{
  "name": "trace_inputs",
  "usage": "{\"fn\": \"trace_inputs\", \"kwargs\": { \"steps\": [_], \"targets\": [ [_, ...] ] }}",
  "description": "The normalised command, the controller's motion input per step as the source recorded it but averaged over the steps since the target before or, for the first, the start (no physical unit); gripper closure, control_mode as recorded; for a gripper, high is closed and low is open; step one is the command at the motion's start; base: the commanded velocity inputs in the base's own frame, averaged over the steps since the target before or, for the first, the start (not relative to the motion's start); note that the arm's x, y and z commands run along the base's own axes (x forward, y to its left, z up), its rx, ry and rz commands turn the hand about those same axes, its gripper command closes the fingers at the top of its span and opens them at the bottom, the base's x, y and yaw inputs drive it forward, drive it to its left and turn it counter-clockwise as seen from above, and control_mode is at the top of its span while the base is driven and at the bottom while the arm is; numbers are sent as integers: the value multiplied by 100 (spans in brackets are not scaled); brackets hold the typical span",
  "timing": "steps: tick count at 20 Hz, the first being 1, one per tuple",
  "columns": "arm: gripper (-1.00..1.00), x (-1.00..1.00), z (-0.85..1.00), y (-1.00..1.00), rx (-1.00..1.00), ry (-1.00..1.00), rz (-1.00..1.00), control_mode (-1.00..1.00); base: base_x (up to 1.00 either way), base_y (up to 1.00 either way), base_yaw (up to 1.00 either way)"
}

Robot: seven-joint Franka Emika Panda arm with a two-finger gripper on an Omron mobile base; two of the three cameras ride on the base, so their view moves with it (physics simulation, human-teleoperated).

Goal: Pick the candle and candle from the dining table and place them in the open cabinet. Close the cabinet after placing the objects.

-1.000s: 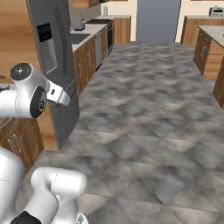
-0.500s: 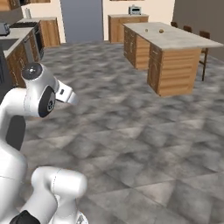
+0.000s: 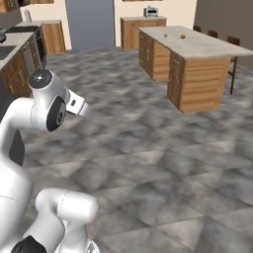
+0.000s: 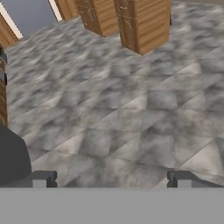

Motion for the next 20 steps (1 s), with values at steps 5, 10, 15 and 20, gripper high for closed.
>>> {"fn": "trace_inputs", "kwargs": {
  "steps": [5,10,15,20],
  "targets": [
    [-100,0,0,0,0,0,0,100,62,15,-6],
    [-100,0,0,0,0,0,0,100,66,14,-2],
    [-100,0,0,0,0,0,0,100,65,11,-4],
    [-100,0,0,0,0,0,0,100,65,12,-5]
  ]
}}
